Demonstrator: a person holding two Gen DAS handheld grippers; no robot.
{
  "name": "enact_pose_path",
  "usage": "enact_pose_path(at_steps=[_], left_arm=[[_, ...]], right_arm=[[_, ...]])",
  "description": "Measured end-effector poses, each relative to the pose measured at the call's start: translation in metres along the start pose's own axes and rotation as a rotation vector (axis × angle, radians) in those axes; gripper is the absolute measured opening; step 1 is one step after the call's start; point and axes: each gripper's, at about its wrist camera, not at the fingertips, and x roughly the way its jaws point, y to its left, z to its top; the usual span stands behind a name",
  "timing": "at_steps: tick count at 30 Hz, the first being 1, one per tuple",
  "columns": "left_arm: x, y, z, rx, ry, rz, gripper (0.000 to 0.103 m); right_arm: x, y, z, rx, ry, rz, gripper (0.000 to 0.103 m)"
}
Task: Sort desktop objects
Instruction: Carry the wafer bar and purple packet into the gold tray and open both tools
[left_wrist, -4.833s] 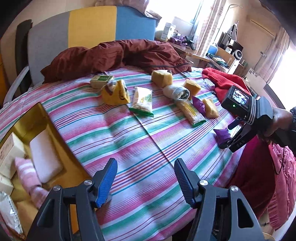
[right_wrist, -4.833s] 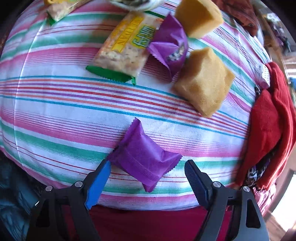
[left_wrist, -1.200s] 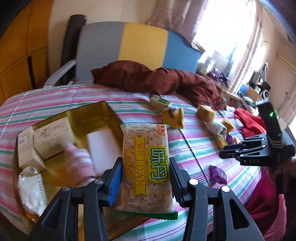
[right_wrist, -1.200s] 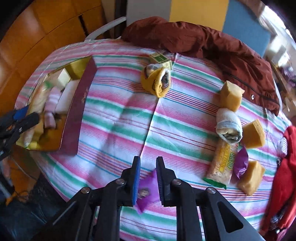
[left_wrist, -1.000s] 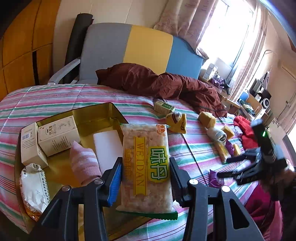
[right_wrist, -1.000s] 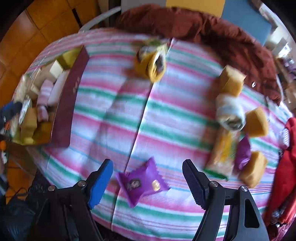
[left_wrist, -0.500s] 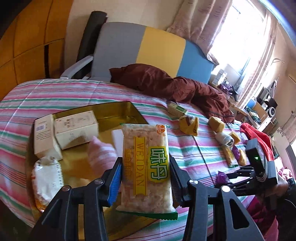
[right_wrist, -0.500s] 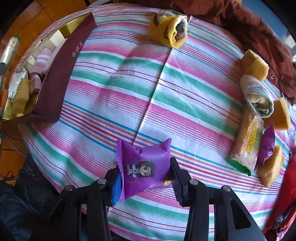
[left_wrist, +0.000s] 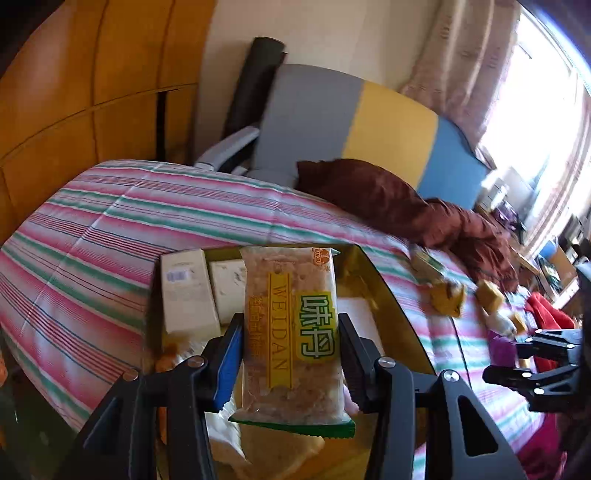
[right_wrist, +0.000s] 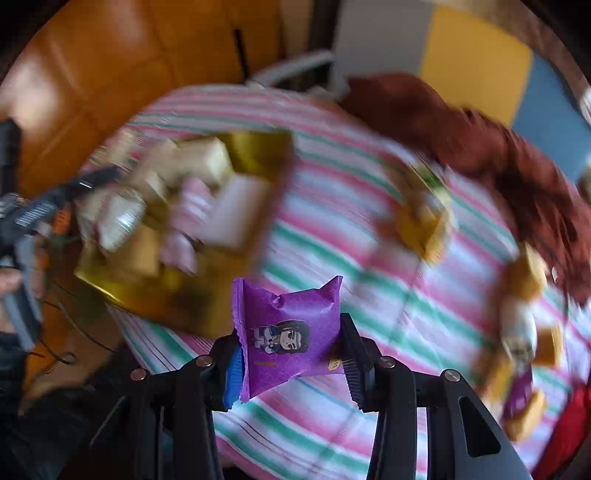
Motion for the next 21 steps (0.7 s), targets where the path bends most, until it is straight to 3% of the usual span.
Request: enact_pose_path(at_steps=[5,6,9,12,21], left_arm=[[0.019,0.012,0.006,-0.033,0.048,0.022,0.062],[0.018,0.015,0.004,-0.043,0.048,0.015,0.064],[0.012,0.02,-0.003,-0.053,0.036,0.026,0.071],[0.006,0.028,-0.01,-0.071,0.035,0.036,0.071],[-0.019,0.01,-0.019,-0.014,-0.021,0.102,0.07]], right_arm=[[0.003,0.03,0.063,0.039,-0.151,0.074,0.051],[0.004,0.033,0.071,0.053,-0.164,0.109,0.058],[0.009,0.042,0.089,0.094,-0.2,0.14,0.068],[0.016,0.048,0.087,0.094,-0.185,0.16,0.071],[0.041,0.061,0.033,0.026,-0.102,0.061,0.079]])
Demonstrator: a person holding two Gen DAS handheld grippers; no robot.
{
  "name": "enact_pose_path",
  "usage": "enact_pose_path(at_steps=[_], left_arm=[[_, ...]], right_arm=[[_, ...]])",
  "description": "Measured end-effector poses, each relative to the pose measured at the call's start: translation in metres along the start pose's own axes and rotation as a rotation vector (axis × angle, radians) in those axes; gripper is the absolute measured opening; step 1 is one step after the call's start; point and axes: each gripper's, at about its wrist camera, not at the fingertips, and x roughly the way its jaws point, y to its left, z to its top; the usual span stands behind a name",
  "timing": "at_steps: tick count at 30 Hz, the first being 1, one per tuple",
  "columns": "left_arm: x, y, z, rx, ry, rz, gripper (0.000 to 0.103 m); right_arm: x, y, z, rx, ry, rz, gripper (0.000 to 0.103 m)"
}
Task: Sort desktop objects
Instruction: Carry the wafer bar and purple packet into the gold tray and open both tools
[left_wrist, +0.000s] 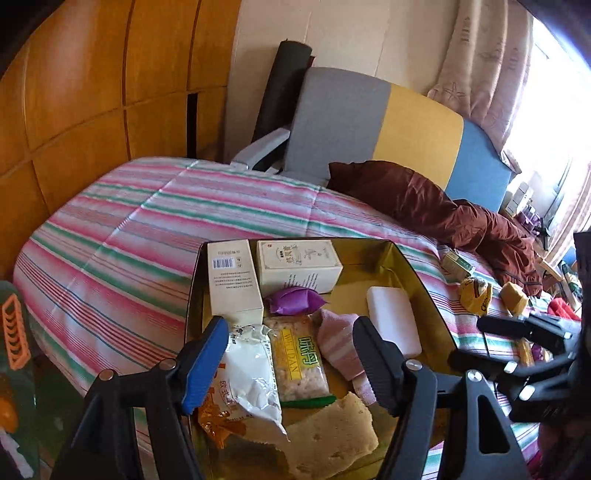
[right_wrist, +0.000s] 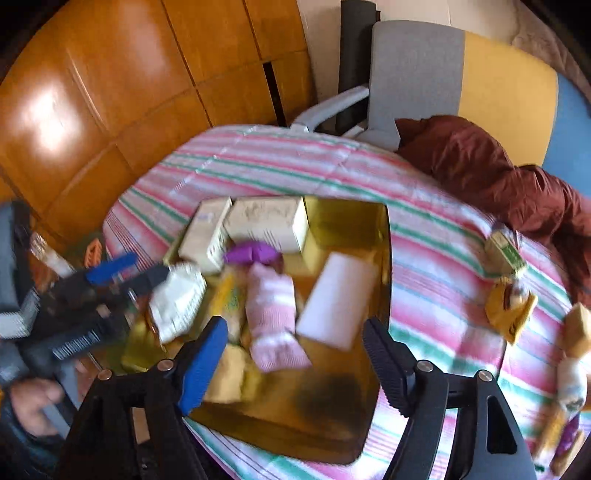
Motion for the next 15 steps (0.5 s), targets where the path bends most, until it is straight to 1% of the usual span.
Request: enact_pose_path(at_steps=[5,15], left_arm=[[-0.008,-0.014,-0.002,0.039,-0.009,0.008,0.07],[-0.015,-0.04,-0.012,0.113,-0.011,0.033,0.07]], right_arm=[[-0.005,-0.004,-0.023,-0.003,-0.008,-0.04,0.08],[-0.03,-0.019,-0.049,-0.002,-0.098,-0.151,0.081]])
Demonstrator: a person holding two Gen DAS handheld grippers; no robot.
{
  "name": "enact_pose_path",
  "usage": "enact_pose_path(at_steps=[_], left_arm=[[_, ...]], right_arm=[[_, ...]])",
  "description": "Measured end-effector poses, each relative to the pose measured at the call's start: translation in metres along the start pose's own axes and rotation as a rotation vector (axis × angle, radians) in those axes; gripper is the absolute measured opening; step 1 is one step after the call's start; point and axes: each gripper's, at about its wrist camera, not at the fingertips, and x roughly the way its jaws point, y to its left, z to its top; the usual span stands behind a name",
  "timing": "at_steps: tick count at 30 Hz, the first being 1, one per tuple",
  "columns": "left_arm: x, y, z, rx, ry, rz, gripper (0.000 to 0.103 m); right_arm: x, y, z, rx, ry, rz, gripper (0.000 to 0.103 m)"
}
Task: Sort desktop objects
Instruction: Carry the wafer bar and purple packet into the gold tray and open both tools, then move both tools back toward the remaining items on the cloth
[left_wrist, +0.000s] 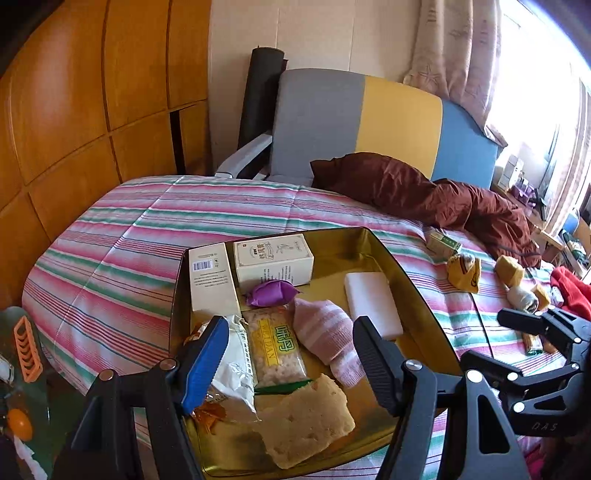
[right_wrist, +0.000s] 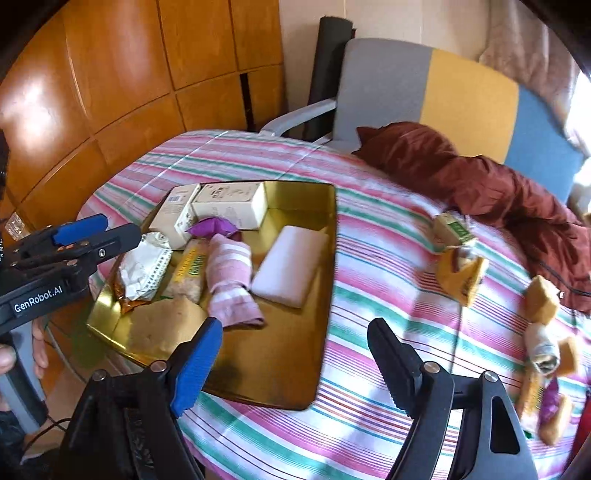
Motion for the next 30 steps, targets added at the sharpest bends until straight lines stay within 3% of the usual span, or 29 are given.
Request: enact_pose_path(at_steps=[5,8,11,15,30], left_arm=[[0.001,-0.012,-0.003,0.046,-0.002,0.02,0.068],[0.0,-0.018,-0.004,0.057,-0.011,0.006,0.068],[0.001,-0.023,-0.004,0.06,-0.004,-0.026,0.067],[0.003,-0.031,-0.005,0.081,0.005,-0.053,0.067],[0.015,-0.058,-0.012,0.117,0.064,-0.176,0.07]], right_arm=[[-0.012,-0.012,-0.005,0.005,-0.062,-0.066,0.081],[-0.018,-0.024,-0.006,0.017,-0.087,-0.113,0.081],[-0.022,-0.04,-0.007,0.061,-0.096,-0.107,0.081],[-0.025,-0.065,-0.012,0.14,-0.083,-0.073,0.081],[-0.025,-0.149,-0.023,0.309,0.006,-0.133,0.08]])
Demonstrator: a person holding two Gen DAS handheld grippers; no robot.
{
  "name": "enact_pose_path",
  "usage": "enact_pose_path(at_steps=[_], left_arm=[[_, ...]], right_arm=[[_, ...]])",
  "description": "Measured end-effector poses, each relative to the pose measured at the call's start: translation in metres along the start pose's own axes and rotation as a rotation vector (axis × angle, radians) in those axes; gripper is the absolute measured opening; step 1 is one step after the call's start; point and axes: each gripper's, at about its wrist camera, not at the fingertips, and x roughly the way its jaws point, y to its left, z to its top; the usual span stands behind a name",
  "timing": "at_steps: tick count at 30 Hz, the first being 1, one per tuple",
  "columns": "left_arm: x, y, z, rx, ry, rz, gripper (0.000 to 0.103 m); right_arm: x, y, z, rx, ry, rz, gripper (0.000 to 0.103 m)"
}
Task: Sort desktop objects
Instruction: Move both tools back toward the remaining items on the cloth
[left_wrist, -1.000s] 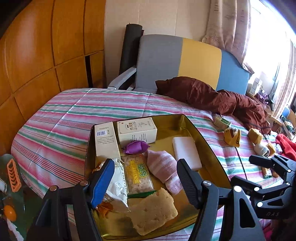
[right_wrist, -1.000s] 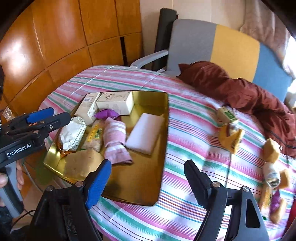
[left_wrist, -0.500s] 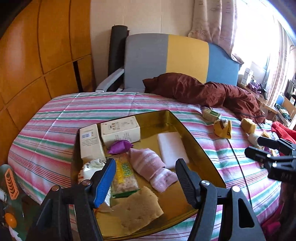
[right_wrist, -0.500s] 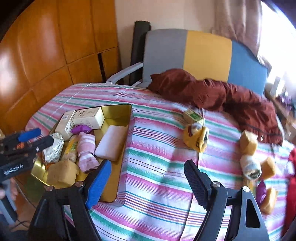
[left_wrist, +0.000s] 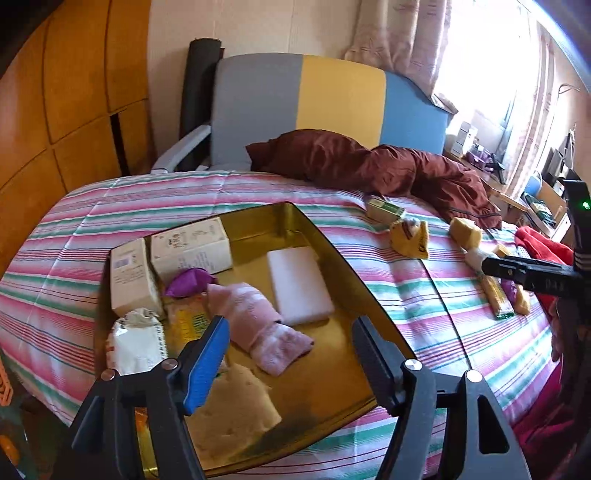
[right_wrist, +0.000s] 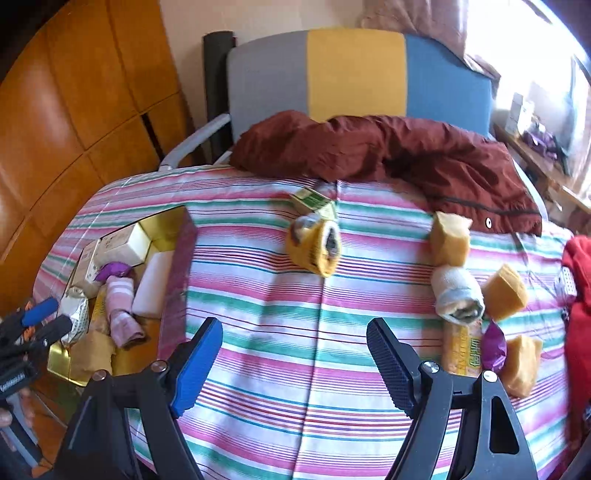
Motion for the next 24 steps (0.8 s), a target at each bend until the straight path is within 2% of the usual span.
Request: enact_pose_path(at_steps=[7,14,16,19,24], left_arm=[[0.008,-0.006,-0.002,0.006,0.036,-0.021,0.07],[0.018,-0.004,0.001,-0.053,0.064,-0.018,0.07],[0.02,-0.005,0.002,-0.051,0.07,-0.022,0.07],[0.023,-0.009,0.003,-0.037,0.086,-0.034,0.07],[0.032,-0.02,0.004,-0.004,0.123,-0.043,0.07]], right_arm=[[0.009,-0.025,0.008,0.009,0.041,-0.038,0.079],[-0.005,-0.076,0.026,0.083,-0.01,-0.122,0.079],[-0.008,-0.101,0.031,0.142,-0.033,-0.156,0.08],[-0.011,-0.151,0.034,0.305,-0.074,-0.192,0.083],[0.001,-0.223,0.017,0.582,-0.087,-0.161,0.087]])
